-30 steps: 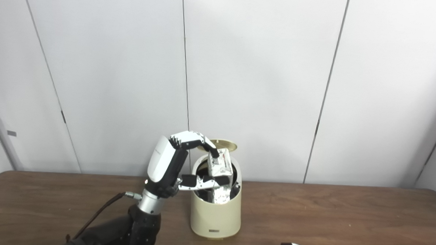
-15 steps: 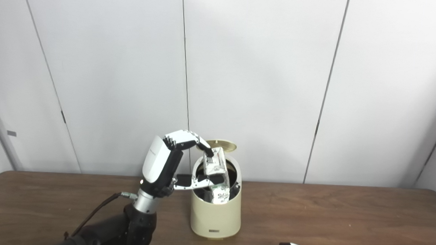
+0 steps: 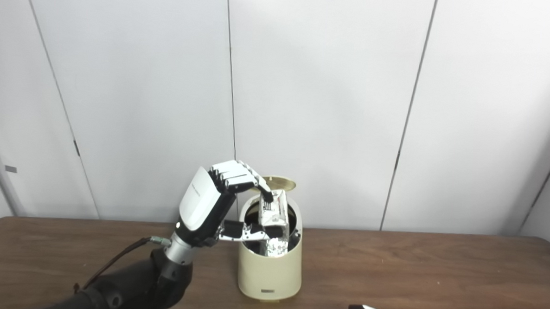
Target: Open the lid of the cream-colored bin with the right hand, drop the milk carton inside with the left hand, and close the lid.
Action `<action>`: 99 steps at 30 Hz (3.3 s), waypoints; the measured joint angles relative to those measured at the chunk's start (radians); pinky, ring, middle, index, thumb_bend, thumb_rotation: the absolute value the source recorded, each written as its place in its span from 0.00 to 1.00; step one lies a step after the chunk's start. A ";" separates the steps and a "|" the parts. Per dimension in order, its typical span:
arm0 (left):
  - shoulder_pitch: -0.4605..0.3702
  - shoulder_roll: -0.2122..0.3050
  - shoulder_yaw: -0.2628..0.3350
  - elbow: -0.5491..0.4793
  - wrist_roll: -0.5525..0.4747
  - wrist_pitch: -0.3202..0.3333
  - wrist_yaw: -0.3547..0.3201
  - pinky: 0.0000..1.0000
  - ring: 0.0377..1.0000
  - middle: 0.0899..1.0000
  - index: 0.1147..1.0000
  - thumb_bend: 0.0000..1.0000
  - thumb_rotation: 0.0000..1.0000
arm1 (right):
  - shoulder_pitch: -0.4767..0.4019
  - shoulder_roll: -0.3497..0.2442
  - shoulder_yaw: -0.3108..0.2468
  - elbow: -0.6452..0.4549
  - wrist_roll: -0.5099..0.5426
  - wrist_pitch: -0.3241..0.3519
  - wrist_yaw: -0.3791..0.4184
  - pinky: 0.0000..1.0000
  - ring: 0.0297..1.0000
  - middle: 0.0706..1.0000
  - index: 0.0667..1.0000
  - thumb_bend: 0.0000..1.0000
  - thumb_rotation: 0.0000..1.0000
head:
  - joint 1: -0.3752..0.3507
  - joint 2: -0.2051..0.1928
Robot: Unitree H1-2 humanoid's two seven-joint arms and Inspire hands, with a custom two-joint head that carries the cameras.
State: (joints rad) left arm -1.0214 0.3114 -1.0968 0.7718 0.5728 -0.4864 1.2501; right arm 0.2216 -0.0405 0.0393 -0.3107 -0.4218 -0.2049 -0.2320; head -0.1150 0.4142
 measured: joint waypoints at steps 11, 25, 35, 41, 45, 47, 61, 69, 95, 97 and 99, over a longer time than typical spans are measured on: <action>0.000 0.001 0.061 0.002 0.159 0.000 0.003 0.47 0.48 0.42 0.37 0.50 0.00 | 0.000 0.000 0.000 0.000 0.002 -0.001 -0.006 0.50 0.63 0.68 0.66 0.26 0.19 | 0.003 0.000; -0.001 0.001 0.146 0.062 0.271 0.000 0.011 0.48 0.48 0.42 0.37 0.50 0.00 | 0.000 0.000 0.000 0.000 0.005 -0.001 -0.006 0.52 0.64 0.68 0.66 0.27 0.17 | 0.005 -0.006; -0.002 0.008 0.176 0.096 0.324 0.000 0.010 0.48 0.49 0.42 0.36 0.50 0.00 | 0.000 0.000 0.000 0.000 0.003 0.000 -0.006 0.53 0.65 0.68 0.67 0.26 0.20 | 0.006 -0.011; -0.002 0.010 0.198 0.097 0.357 0.000 0.008 0.46 0.49 0.41 0.36 0.50 0.00 | 0.001 0.000 0.000 0.000 0.005 0.000 -0.006 0.53 0.65 0.69 0.67 0.26 0.17 | 0.009 -0.015; -0.002 0.009 0.216 0.097 0.385 0.000 0.007 0.45 0.49 0.41 0.36 0.50 0.00 | 0.001 0.000 0.000 0.000 0.005 0.000 -0.007 0.52 0.64 0.68 0.67 0.26 0.17 | 0.011 -0.015; -0.002 0.009 0.225 0.097 0.403 0.000 0.007 0.46 0.49 0.41 0.36 0.50 0.00 | 0.001 0.000 0.000 0.000 0.004 0.000 -0.007 0.51 0.64 0.68 0.66 0.26 0.17 | 0.011 -0.015; 0.003 0.010 0.267 0.108 0.482 0.000 -0.008 0.44 0.48 0.41 0.37 0.50 0.00 | 0.003 0.000 -0.001 0.000 0.005 0.000 -0.010 0.50 0.63 0.68 0.67 0.27 0.21 | 0.015 -0.011; 0.003 0.011 0.269 0.109 0.484 0.000 -0.008 0.46 0.48 0.41 0.36 0.50 0.00 | 0.004 0.000 -0.001 0.000 0.004 0.000 -0.010 0.51 0.64 0.68 0.67 0.26 0.20 | 0.015 -0.011; 0.018 0.063 0.164 0.030 0.201 0.003 -0.168 0.59 0.67 0.70 0.74 1.00 0.58 | 0.004 0.001 0.000 0.000 -0.004 0.003 -0.010 0.53 0.65 0.68 0.67 0.27 0.17 | 0.015 -0.006; 0.018 0.063 0.164 0.030 0.200 0.003 -0.168 0.59 0.66 0.70 0.74 1.00 0.58 | 0.004 0.001 0.000 0.000 -0.004 0.003 -0.010 0.52 0.65 0.68 0.67 0.27 0.17 | 0.015 -0.006; 0.018 0.063 0.164 0.030 0.200 0.003 -0.168 0.60 0.66 0.69 0.74 1.00 0.58 | 0.004 0.001 0.000 0.000 -0.005 0.003 -0.010 0.52 0.65 0.68 0.67 0.27 0.16 | 0.015 -0.006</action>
State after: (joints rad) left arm -1.0032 0.3745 -0.9324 0.8013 0.7727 -0.4830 1.0818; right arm 0.2259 -0.0400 0.0389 -0.3106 -0.4266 -0.2020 -0.2421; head -0.0997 0.4080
